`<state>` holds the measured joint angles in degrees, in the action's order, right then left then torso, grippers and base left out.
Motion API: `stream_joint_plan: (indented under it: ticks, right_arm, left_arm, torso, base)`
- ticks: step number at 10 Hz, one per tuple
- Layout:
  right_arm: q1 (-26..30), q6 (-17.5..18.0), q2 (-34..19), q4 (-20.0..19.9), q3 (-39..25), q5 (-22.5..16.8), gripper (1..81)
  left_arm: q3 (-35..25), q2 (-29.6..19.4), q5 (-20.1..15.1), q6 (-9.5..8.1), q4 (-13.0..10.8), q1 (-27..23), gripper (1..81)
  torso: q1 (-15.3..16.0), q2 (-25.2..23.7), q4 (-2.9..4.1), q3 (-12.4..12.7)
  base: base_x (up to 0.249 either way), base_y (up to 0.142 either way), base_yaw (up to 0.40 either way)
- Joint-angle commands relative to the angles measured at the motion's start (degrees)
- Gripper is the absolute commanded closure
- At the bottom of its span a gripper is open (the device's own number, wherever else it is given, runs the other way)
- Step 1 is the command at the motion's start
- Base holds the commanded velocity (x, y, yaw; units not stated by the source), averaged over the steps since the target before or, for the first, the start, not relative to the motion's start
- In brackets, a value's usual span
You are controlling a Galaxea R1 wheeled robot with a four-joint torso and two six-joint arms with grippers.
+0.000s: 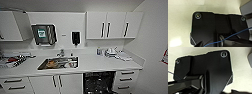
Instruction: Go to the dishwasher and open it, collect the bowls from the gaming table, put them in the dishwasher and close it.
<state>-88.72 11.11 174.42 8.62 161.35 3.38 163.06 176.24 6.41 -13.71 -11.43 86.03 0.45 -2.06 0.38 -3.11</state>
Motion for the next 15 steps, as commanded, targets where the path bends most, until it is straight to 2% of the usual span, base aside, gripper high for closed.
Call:
stream_joint_plan:
  ticks: [1, 6, 15]
  right_arm:
    - [2.71, -0.3, -0.1, 0.08, 0.0, -3.03, 1.0]
    - [2.54, -0.3, -0.01, 0.96, -0.26, -3.03, 1.0]
    - [2.8, -0.3, -0.01, 1.05, -0.17, -3.11, 1.0]
  left_arm:
    - [-1.16, -1.06, -2.55, -0.08, 0.01, -3.1, 1.0]
    - [-1.16, -1.24, -2.55, -0.08, 0.01, -3.01, 1.0]
    - [-1.16, -1.32, -2.55, 0.0, -0.08, -3.01, 1.0]
  torso:
    - [0.0, 0.0, 0.0, 0.0]
    - [0.0, 0.0, 0.0, 0.0]
    - [0.0, 0.0, 0.0, 0.0]
  base:
    - [0.0, 0.0, 0.0]
    - [0.0, 0.0, 0.038]
    - [0.0, 0.0, 0.15]
